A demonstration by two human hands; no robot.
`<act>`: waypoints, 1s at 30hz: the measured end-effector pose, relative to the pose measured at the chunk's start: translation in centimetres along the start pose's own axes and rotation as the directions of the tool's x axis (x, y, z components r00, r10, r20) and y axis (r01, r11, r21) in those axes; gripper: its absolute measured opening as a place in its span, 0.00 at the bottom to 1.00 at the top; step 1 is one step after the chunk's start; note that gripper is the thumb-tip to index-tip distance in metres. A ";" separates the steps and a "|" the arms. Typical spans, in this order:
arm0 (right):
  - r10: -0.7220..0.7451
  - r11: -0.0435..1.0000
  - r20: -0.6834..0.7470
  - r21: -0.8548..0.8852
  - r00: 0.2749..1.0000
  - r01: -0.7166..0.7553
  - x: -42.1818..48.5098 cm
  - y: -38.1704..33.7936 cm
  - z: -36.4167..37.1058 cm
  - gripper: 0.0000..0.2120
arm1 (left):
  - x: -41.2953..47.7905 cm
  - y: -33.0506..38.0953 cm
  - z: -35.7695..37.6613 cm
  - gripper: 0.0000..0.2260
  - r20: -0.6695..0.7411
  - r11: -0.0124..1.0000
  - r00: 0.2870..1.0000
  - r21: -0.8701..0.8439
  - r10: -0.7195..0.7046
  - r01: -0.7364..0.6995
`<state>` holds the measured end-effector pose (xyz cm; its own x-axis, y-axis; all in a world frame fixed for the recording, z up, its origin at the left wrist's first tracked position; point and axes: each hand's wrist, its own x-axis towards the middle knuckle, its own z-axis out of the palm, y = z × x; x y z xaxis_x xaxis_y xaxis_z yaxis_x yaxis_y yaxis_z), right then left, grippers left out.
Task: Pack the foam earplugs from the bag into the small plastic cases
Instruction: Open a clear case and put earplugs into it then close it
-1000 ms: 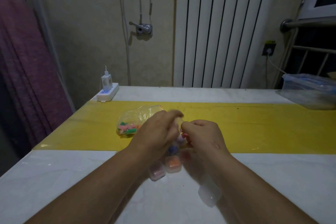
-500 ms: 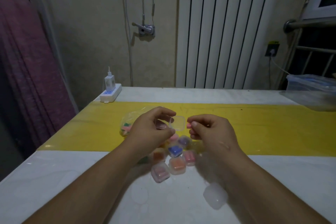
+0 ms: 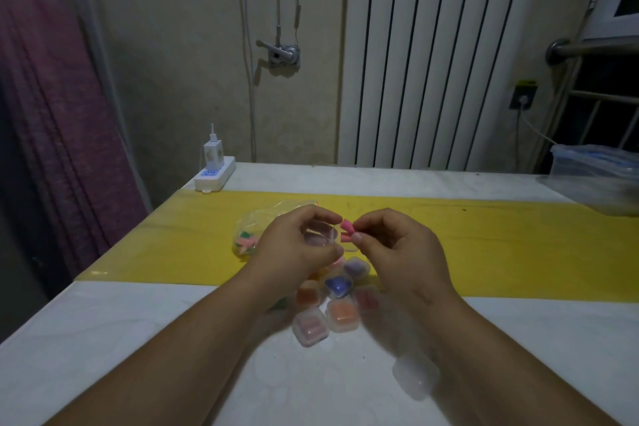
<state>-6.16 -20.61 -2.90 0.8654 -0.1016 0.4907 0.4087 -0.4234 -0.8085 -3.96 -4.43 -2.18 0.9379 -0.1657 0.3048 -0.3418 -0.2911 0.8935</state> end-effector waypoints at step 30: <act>0.204 0.958 0.030 0.198 0.978 -0.206 0.3 0.9 0.6 0.11 | -0.1 0.1 -0.1 0.16 0.045 0.997 0.997 -0.053 -0.057 0.060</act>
<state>-5.37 -20.48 -3.67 0.9391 -0.1586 0.3050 0.2704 -0.2069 -0.9402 -4.11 -4.37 -2.11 0.9524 -0.1910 0.2378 -0.2815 -0.2500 0.9264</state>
